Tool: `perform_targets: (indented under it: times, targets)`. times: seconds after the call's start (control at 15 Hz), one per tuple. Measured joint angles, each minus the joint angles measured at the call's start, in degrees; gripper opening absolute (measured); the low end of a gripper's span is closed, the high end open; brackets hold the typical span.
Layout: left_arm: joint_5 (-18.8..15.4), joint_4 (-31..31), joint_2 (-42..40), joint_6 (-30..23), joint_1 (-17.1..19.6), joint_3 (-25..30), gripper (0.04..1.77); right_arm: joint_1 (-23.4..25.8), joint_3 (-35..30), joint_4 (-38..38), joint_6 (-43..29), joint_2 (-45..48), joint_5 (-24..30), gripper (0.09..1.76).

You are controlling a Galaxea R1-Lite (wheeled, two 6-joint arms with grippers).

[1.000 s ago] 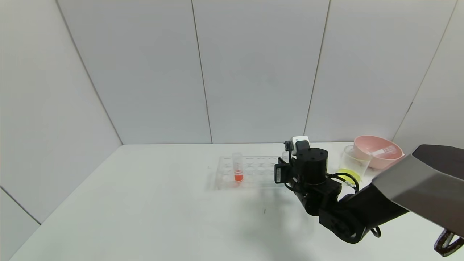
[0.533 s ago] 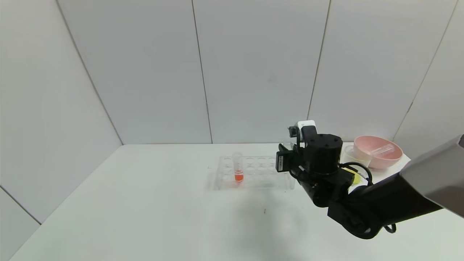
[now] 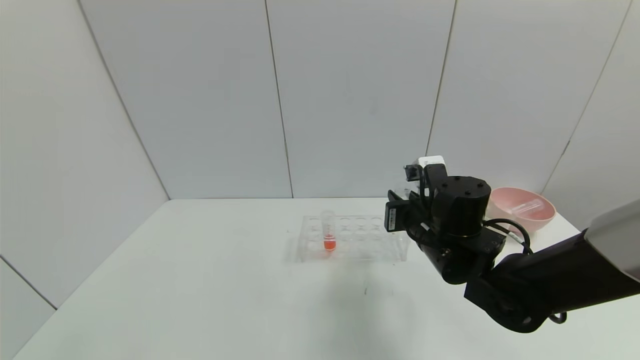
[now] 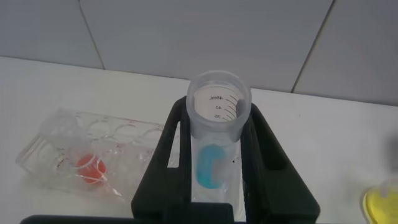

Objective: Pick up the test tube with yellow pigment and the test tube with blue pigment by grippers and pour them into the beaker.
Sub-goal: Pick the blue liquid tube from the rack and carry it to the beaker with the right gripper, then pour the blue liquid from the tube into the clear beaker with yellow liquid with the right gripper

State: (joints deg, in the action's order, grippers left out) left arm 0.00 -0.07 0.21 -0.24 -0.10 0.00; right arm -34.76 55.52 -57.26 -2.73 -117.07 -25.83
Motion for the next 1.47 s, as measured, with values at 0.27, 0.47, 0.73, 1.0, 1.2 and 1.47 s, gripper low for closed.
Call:
perform_targets:
  times: [0.27,0.47,0.73,1.0,1.2,1.47]
  targets:
    - [0.0,0.0,0.0,0.0,0.0,0.0,1.76,3.8,-7.0,0.7,1.8,4.8,15.7,0.52]
    - [0.0,0.0,0.0,0.0,0.0,0.0,1.76,12.5,-12.6,5.7,4.2,11.4,32.4,0.52]
    - [0.0,0.0,0.0,0.0,0.0,0.0,1.76,28.7,-13.0,21.6,11.1,18.1,53.3,0.52]
    - [0.0,0.0,0.0,0.0,0.0,0.0,1.76,44.1,-2.6,47.1,26.2,20.5,68.5,0.52]
    - [0.0,0.0,0.0,0.0,0.0,0.0,1.76,51.0,8.9,66.3,41.2,19.0,72.1,0.52]
    - [0.0,0.0,0.0,0.0,0.0,0.0,1.76,56.4,26.7,92.5,56.9,14.1,72.3,0.52]
